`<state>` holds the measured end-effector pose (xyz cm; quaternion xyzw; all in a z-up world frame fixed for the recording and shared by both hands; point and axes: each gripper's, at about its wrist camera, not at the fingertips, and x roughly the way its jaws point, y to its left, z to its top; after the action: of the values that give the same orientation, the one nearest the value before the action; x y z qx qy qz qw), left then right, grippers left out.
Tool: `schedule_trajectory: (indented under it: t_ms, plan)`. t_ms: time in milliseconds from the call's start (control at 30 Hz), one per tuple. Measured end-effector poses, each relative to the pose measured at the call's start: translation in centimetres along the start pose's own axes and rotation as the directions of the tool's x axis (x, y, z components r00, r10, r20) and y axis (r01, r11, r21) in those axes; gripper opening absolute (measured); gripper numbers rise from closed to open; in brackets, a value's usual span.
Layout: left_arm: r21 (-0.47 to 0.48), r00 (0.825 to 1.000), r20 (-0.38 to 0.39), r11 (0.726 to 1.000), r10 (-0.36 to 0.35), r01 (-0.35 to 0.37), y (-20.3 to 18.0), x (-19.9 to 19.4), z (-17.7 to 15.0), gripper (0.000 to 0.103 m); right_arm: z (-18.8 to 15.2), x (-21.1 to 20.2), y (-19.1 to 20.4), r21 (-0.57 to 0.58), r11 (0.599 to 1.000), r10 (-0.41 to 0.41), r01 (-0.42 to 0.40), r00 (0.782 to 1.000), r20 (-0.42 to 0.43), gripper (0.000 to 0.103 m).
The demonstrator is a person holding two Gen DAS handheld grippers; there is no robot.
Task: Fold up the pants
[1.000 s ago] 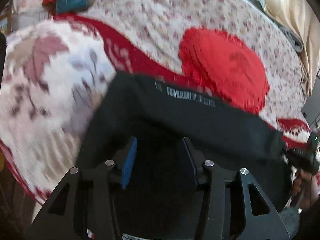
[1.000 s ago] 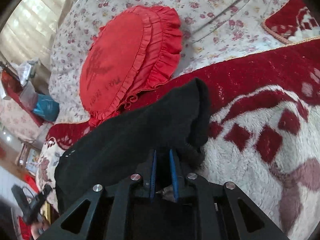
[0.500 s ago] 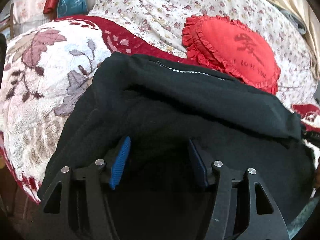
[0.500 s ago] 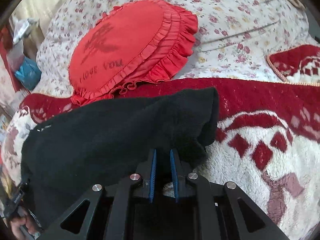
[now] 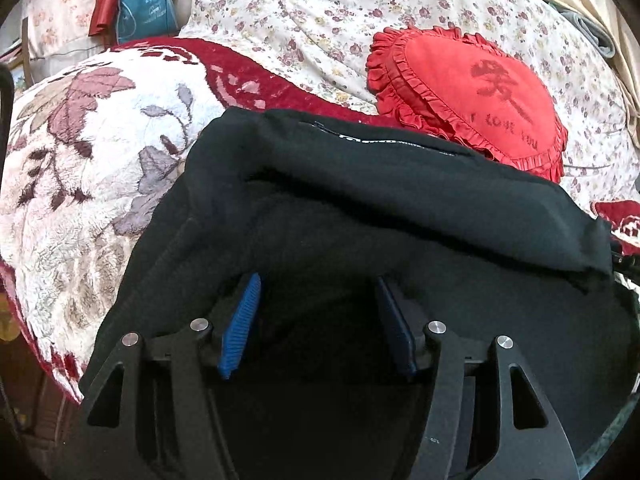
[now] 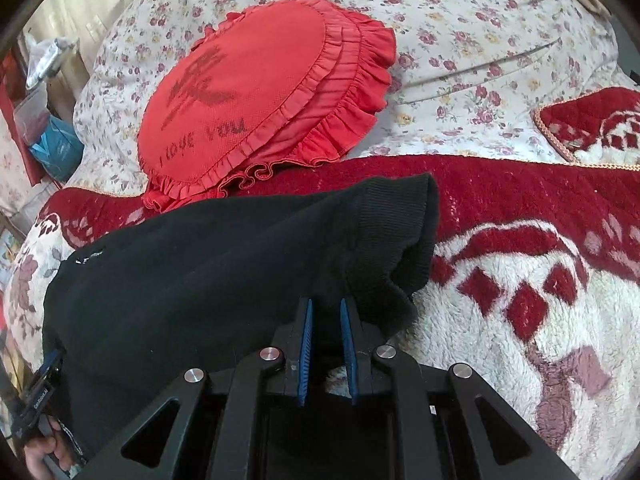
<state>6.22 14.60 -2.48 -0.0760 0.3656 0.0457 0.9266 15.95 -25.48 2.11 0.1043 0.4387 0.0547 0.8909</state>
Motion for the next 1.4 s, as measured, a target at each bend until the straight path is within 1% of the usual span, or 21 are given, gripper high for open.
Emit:
schedule_trajectory:
  t_ms: [567, 667, 733, 767, 800, 833, 900, 933, 967, 1033, 1067, 1133, 1200, 1233, 1267, 1300, 1367, 1400]
  plan:
    - [-0.002, 1.000, 0.003, 1.000, -0.001, 0.001, -0.1, -0.1, -0.1, 0.059, 0.0, 0.0, 0.0, -0.001, 1.000, -0.002, 0.002, 1.000, 0.000, 0.013]
    - [0.001, 0.999, -0.026, 0.999, -0.032, 0.033, 0.2, -0.8, 0.4, 0.059, 0.0, 0.0, 0.0, 0.000, 1.000, 0.001, -0.001, 1.000, 0.001, 0.013]
    - [-0.013, 0.995, -0.054, 0.997, -0.081, 0.081, 0.8, -1.7, 1.2, 0.059, 0.0, 0.0, -0.1, 0.002, 1.000, 0.004, -0.004, 1.000, 0.002, 0.013]
    - [-0.011, 0.991, -0.025, 0.991, -0.132, 0.132, 1.5, -2.8, 2.3, 0.059, -0.1, 0.0, -0.1, 0.004, 1.000, 0.005, -0.005, 1.000, 0.002, 0.013]
    - [0.001, 0.989, 0.012, 0.989, -0.145, 0.145, 2.0, -3.7, 3.3, 0.059, -0.1, 0.0, -0.1, 0.006, 1.000, 0.007, -0.007, 1.000, 0.003, 0.013]
    - [0.020, 0.988, 0.060, 0.990, -0.141, 0.140, 2.8, -4.5, 4.7, 0.059, 0.0, 0.1, -0.2, 0.008, 1.000, 0.009, -0.009, 1.000, 0.004, 0.013]
    - [0.030, 0.986, 0.101, 0.991, -0.133, 0.131, 4.4, -4.6, 7.4, 0.069, 0.0, 0.1, -0.1, 0.011, 1.000, 0.012, -0.012, 1.000, 0.006, 0.013]
    - [0.032, 0.986, 0.106, 0.991, -0.131, 0.128, 5.2, -4.1, 9.0, 0.078, -0.1, 0.1, -0.1, 0.013, 1.000, 0.012, -0.012, 1.000, 0.007, 0.013]
    - [0.042, 0.986, 0.100, 0.991, -0.133, 0.130, 6.2, -3.0, 10.9, 0.080, -0.1, 0.1, -0.2, 0.014, 1.000, 0.014, -0.014, 1.000, 0.007, 0.013]
    - [0.054, 0.990, 0.058, 0.991, -0.129, 0.126, 7.6, -0.5, 13.5, 0.080, -0.1, 0.1, -0.2, 0.019, 1.000, 0.020, -0.020, 1.000, 0.009, 0.013]
    - [0.054, 0.990, 0.019, 0.989, -0.137, 0.136, 8.4, 1.2, 14.9, 0.080, -0.1, 0.1, -0.3, 0.024, 0.999, 0.024, -0.025, 1.000, 0.010, 0.013]
    - [0.055, 0.984, -0.047, 0.983, -0.175, 0.177, 9.4, 4.2, 16.6, 0.080, -0.1, 0.0, -0.4, 0.031, 0.999, 0.032, -0.033, 0.999, 0.012, 0.013]
    - [0.048, 0.956, -0.132, 0.962, -0.261, 0.269, 10.2, 7.2, 17.3, 0.080, -0.1, 0.0, -0.5, 0.038, 0.998, 0.040, -0.041, 0.999, 0.014, 0.013]
    - [0.058, 0.946, -0.162, 0.954, -0.282, 0.294, 10.4, 8.3, 17.2, 0.080, -0.1, 0.0, -0.6, 0.040, 0.998, 0.043, -0.043, 0.999, 0.015, 0.013]
    - [0.074, 0.939, -0.178, 0.948, -0.294, 0.310, 10.5, 8.7, 16.8, 0.080, -0.1, 0.0, -0.6, 0.040, 0.998, 0.043, -0.044, 0.999, 0.015, 0.013]
    - [0.099, 0.929, -0.198, 0.937, -0.312, 0.336, 10.4, 9.5, 16.6, 0.080, -0.1, 0.0, -0.5, 0.040, 0.998, 0.043, -0.043, 0.999, 0.015, 0.013]
    - [0.123, 0.919, -0.220, 0.925, -0.328, 0.359, 10.3, 10.3, 15.8, 0.080, -0.1, 0.0, -0.6, 0.039, 0.998, 0.042, -0.043, 0.999, 0.015, 0.013]
    - [0.118, 0.914, -0.225, 0.922, -0.337, 0.369, 10.6, 10.8, 15.7, 0.080, -0.1, 0.0, -0.6, 0.040, 0.998, 0.043, -0.043, 0.999, 0.015, 0.013]
